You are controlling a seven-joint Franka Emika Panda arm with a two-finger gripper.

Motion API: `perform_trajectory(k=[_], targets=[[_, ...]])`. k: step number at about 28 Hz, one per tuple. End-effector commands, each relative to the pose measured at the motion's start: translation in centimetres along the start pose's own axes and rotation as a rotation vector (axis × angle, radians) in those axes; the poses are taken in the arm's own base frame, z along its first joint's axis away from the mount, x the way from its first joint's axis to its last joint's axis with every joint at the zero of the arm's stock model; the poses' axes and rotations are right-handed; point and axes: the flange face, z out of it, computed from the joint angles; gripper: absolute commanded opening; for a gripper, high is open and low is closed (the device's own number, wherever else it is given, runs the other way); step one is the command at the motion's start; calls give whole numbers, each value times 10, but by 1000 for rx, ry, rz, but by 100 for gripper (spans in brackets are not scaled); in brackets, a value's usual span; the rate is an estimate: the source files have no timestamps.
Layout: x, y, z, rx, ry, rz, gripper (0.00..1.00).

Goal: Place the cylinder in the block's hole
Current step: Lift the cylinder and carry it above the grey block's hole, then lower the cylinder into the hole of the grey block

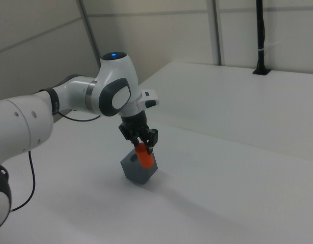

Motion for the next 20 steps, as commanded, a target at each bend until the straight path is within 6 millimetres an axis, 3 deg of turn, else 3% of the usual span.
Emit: perform_trajectory(k=[1,7,14,20], targets=[[18,-24,3,28,3,35,1],[18,-56,1,43,11,-7,2],[16,-70,3,43,9,-28,3],[16,-69,6,38,5,-29,5]])
